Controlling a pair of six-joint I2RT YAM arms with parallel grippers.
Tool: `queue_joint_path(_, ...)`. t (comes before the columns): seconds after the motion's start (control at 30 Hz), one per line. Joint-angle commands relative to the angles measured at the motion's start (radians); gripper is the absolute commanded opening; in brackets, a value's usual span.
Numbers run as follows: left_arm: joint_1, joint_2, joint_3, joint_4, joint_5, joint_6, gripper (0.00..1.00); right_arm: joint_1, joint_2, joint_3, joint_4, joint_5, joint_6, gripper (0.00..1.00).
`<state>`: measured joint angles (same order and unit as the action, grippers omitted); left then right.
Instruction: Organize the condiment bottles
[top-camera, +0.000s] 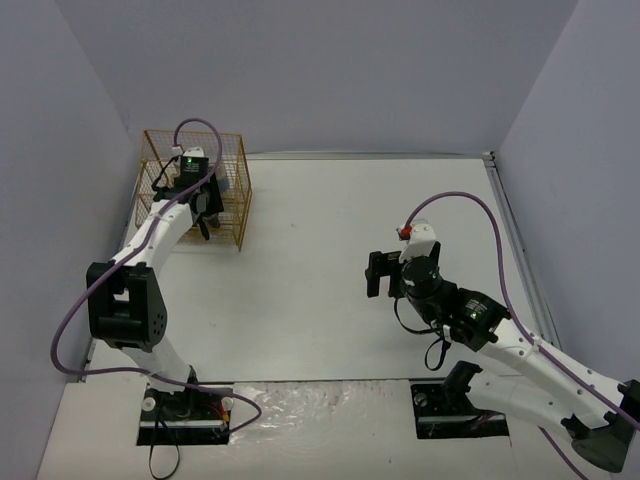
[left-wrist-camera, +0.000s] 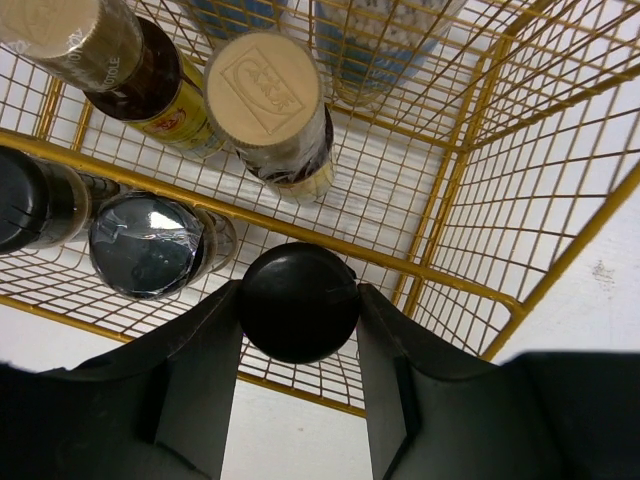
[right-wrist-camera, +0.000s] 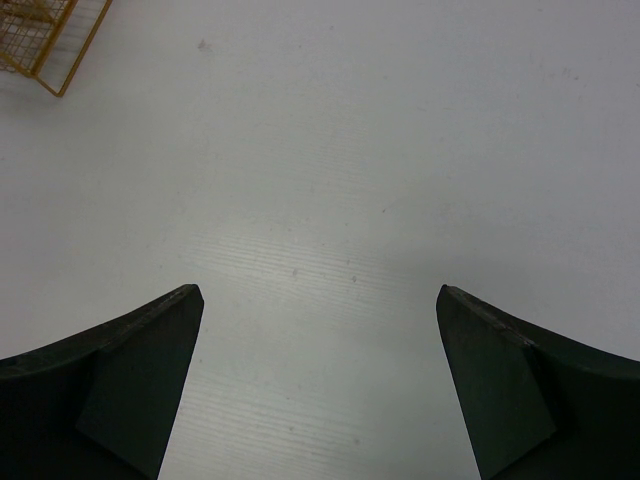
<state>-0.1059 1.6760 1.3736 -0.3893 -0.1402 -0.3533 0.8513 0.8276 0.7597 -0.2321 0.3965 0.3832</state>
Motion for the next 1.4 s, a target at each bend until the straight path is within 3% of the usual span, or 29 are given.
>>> queue_joint_path(0.0, 0.006, -0.003, 0.012, 0.095, -0.036, -0.035, 0.28, -0.005, 0.004, 0.001, 0.039, 0.021, 0.008, 1.00)
queue_joint_path(0.23, -0.005, -0.023, -0.021, 0.090, -0.044, -0.046, 0.44, -0.005, -0.001, 0.003, 0.039, 0.025, 0.005, 1.00)
queue_joint_path(0.43, -0.006, -0.062, -0.019, 0.047, -0.053, -0.056, 0.67, -0.005, 0.001, 0.007, 0.040, 0.018, 0.002, 1.00)
queue_joint_path(0.53, -0.006, -0.104, -0.008, 0.009, -0.046, -0.062, 0.80, -0.005, -0.007, 0.010, 0.039, 0.018, 0.001, 1.00)
queue_joint_path(0.73, -0.009, -0.277, 0.036, -0.094, 0.014, -0.059, 0.97, -0.005, -0.048, 0.037, 0.039, 0.036, -0.007, 1.00)
queue_joint_path(1.07, -0.008, -0.758, -0.069, -0.224, 0.030, 0.098, 0.97, -0.003, -0.146, 0.176, -0.007, 0.200, -0.085, 1.00)
queue_joint_path(1.37, -0.023, -1.013, -0.258, -0.325, -0.010, 0.091, 0.97, -0.004, -0.253, 0.225, -0.003, 0.380, -0.256, 1.00)
